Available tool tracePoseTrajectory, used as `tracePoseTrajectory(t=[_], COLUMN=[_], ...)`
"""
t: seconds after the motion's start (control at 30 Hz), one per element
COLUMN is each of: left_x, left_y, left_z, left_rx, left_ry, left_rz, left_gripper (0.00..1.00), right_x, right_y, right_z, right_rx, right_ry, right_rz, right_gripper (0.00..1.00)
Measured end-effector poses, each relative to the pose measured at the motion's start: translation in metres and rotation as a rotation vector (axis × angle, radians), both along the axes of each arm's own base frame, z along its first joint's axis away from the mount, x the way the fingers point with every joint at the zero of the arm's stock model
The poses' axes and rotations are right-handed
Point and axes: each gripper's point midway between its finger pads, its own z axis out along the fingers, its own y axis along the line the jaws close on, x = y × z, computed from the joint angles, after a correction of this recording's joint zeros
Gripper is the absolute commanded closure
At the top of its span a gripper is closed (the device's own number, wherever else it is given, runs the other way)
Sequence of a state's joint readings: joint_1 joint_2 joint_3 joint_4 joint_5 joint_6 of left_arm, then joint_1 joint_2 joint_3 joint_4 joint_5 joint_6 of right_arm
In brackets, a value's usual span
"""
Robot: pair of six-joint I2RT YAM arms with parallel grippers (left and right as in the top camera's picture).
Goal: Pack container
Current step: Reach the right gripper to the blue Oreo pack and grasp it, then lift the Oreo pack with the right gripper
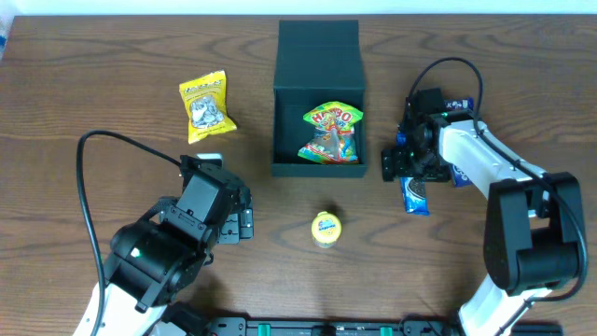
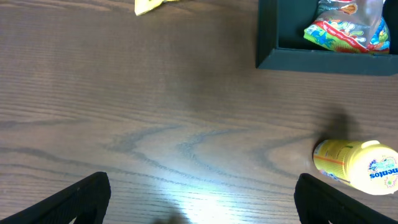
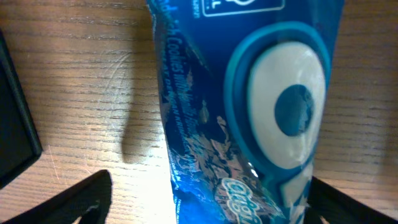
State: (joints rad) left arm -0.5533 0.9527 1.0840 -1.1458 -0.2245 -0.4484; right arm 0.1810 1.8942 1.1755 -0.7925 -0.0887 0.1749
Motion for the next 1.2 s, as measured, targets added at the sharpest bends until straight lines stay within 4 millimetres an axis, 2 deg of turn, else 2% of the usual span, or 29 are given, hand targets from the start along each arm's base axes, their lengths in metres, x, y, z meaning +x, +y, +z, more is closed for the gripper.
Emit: tracePoseTrajectory(t=[0.17, 0.3, 0.57, 0.7, 0.77, 1.03, 1.2], left_x=[0.0000, 0.0000, 0.0000, 0.0000, 0.0000, 0.0000, 0.0000], left_y=[0.0000, 0.0000, 0.0000, 0.0000, 0.0000, 0.0001, 0.0000], left_z=[0.0000, 0.0000, 0.0000, 0.0000, 0.0000, 0.0000, 0.0000], left_rx=[0.000, 0.000, 0.000, 0.000, 0.000, 0.000, 0.000], left_ry=[0.000, 0.000, 0.000, 0.000, 0.000, 0.000, 0.000], left_rz=[0.000, 0.000, 0.000, 0.000, 0.000, 0.000, 0.000], left_gripper=[0.05, 0.05, 0.05, 0.05, 0.05, 0.05, 0.05], right_x=[-0.0011, -0.0015, -0.0018, -0.0025, -0.0025, -0.0070, -0.0095], right_y=[-0.0033, -0.0040, -0.0055, -0.0061, -0.0061, -0.0071, -0.0075], right_z=[-0.0003, -0.0004, -0.0005, -0.0006, -0.0006, -0.0008, -0.0008], right_rx=[-0.019, -0.023, -0.031, -0.034, -0.035, -0.039, -0.041], right_ry=[0.003, 0.005, 0.006, 0.008, 0.008, 0.027, 0.037], right_rz=[0.000, -0.001, -0.001, -0.002, 0.001, -0.001, 0.000], right_gripper=[0.30, 0.33, 0.49, 0.49, 0.56, 0.62, 0.71])
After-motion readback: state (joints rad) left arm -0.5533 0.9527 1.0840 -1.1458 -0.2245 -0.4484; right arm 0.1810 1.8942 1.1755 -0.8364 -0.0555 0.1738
